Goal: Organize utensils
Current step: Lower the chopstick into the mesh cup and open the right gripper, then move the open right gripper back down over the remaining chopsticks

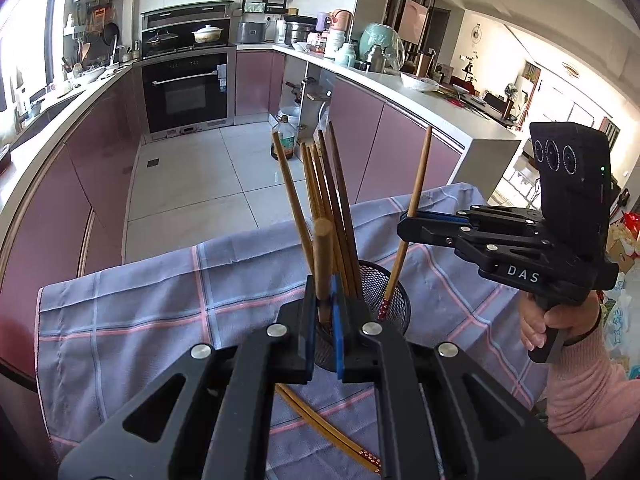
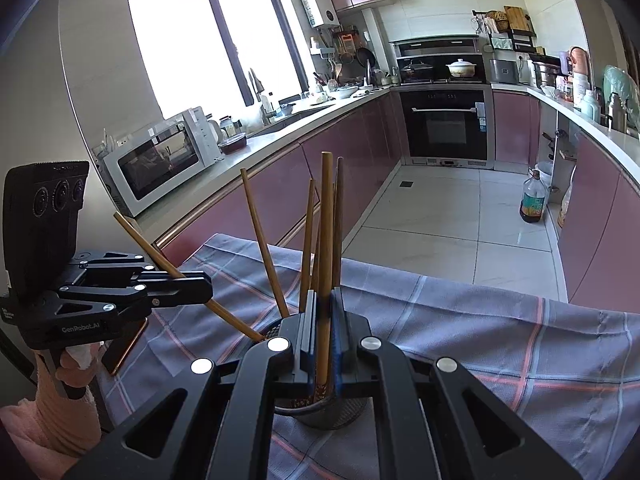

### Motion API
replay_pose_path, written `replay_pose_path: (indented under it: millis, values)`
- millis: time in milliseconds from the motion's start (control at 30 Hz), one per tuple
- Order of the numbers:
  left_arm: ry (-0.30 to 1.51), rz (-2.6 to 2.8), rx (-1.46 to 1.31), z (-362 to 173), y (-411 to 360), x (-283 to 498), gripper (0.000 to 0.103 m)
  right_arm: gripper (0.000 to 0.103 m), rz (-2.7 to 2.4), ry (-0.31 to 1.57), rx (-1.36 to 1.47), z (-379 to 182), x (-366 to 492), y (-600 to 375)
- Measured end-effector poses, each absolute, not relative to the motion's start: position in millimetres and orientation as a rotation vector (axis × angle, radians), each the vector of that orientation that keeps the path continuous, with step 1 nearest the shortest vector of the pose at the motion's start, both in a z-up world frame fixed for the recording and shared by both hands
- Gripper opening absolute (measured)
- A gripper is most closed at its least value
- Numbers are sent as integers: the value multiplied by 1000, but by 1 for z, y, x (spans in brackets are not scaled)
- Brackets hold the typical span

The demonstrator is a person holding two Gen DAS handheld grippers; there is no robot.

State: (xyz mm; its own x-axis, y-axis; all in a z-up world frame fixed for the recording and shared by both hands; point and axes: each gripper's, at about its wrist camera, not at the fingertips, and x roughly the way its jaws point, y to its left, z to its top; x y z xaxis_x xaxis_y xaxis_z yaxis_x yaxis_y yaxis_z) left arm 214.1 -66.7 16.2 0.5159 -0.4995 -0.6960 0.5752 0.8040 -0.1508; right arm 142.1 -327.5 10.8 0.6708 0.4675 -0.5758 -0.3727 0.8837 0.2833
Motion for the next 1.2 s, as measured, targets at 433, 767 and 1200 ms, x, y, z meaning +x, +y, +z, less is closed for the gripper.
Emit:
replay_pose_path:
  millis: [433,767,1200]
  values:
    - [774,-617,86,19,-83,232,11,26,406,661,180,5,144,-334]
    - [761,-561,0,4,-70,238,24,30,411,640,195,1,133,-338]
    - [655,-428,0,-7,-35,180,48,36,554,559,121,20,79,-317]
